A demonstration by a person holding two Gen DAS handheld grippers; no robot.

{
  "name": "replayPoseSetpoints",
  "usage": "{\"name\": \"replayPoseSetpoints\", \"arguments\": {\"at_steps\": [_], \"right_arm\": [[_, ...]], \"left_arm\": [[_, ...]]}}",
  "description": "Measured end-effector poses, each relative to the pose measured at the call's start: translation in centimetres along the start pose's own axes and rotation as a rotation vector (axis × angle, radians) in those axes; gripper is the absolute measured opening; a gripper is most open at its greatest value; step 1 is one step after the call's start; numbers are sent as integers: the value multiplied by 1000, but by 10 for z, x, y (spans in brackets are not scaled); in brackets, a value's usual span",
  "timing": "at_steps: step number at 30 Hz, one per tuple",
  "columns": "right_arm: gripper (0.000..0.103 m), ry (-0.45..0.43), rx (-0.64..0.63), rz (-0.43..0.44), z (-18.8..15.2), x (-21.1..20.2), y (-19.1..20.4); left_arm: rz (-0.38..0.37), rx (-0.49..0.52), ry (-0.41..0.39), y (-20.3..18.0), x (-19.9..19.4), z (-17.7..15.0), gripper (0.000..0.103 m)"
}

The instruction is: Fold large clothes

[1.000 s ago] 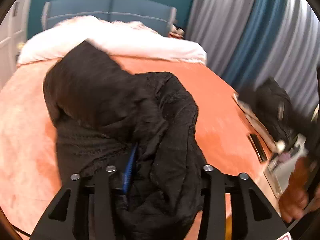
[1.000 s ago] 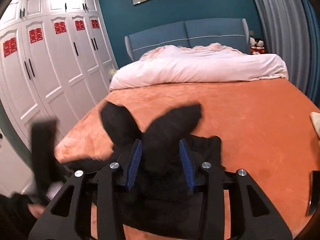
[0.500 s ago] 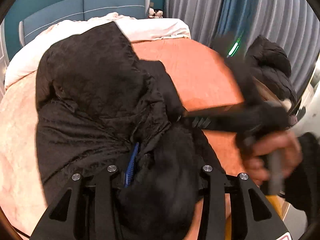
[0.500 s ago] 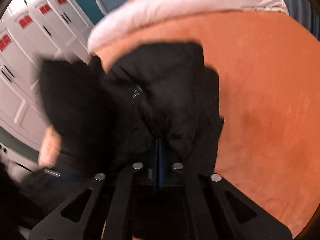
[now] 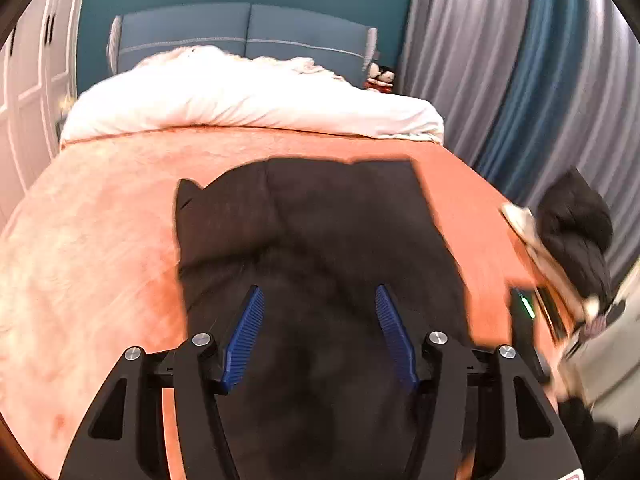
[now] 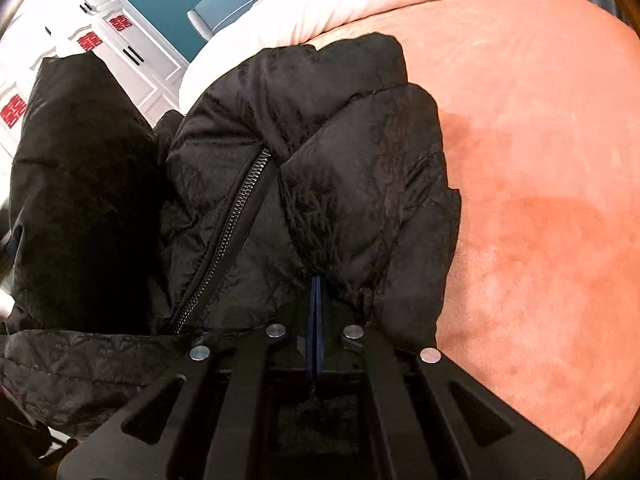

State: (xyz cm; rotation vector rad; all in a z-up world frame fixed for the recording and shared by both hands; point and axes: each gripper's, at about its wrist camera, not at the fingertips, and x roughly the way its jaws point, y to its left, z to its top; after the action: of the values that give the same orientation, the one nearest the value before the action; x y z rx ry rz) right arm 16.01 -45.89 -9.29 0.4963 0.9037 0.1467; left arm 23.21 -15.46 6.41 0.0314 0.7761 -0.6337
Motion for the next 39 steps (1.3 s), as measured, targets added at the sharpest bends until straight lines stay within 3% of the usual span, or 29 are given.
{"name": "replayPoseSetpoints", "arguments": {"at_steps": [3, 7, 10, 14, 17, 19, 21, 24, 29, 32, 35, 38, 39], "right_arm": [[0, -5, -24, -31, -3, -5, -4], [0, -40, -53, -104, -12, -22, 6], [2, -187, -23, -182, -33, -82, 8], [3, -317, -39, -192, -54, -150, 23], [4, -278, -100, -116, -55, -153, 48], [5, -240, -125, -86, -54, -139, 62], [6, -191, -153, -116, -59, -119, 72], [0, -114, -87, -230, -71, -96, 45], [0, -46, 21, -213, -96, -75, 6], [0, -19, 90, -174, -98, -67, -6], [0, 2, 124, -146, -97, -73, -11], [0, -24, 117, -138, -91, -103, -3], [6, -49, 109, -129, -86, -117, 0]], "left_arm": [[18, 24, 43, -17, 48, 16, 54], [54, 137, 84, -65, 95, 1, 54], [108, 203, 76, -95, 119, -15, 54], [183, 251, 29, -122, 144, -29, 54], [197, 243, 20, -123, 149, -31, 54], [177, 226, 31, -119, 145, -28, 55], [120, 174, 50, -105, 131, -21, 55], [54, 112, 62, -91, 104, -10, 55], [1, 26, 35, -68, 27, -13, 57], [19, 28, 66, -63, -1, -37, 57], [42, 74, 165, -67, 8, -71, 57], [118, 139, 147, -78, 19, -87, 62], [127, 151, 147, -80, 21, -88, 62]]}}
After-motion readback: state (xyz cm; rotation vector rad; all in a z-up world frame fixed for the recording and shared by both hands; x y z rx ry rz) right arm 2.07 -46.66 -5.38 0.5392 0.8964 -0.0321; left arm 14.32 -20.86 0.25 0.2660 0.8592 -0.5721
